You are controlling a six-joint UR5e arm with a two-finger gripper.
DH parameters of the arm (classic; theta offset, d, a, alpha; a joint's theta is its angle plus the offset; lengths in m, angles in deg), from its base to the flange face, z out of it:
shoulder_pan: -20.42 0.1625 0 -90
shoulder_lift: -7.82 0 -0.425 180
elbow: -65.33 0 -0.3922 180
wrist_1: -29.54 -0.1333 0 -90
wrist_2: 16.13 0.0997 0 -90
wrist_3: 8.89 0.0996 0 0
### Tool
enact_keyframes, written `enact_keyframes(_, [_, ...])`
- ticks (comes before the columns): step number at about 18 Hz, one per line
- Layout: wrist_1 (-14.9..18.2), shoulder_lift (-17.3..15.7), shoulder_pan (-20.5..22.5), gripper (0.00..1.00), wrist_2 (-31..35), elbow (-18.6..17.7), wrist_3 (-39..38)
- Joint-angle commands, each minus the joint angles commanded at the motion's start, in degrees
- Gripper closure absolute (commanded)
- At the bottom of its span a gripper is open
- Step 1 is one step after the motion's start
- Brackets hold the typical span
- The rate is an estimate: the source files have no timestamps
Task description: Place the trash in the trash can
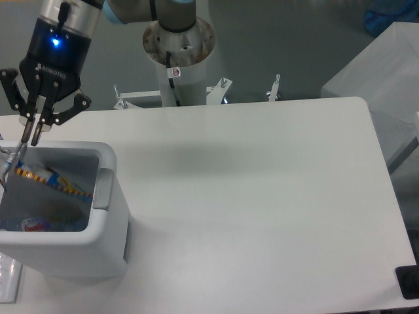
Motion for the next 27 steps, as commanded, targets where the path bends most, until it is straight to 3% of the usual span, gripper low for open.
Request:
enact_keyframes(1, [0.0,0.5,0.0,0.5,0.2,0.0,0.6])
enact_keyframes(2, [0.1,1.1,0.0,0.11,0.5,0.1,2.9])
enact_keyframes(3, [0.0,1.1,0.0,0.0,0.7,0.1,5.2])
enact_keyframes(8, [0.0,2.7,1.3,0.0,1.6,4.3,8.5])
enact_keyframes(13, [-0.1,4.2,10.9,0.0,4.6,6.5,20.6])
enact_keyframes(17, [0.0,5.9,17.0,0.0,6.0,8.9,21.7])
enact_keyframes(23, [0.5,6.0,21.8,0.0,9.1,11.3,34.0])
enact_keyframes(27, [5.8,5.1,22.1,0.0,11.0,11.1,44.4])
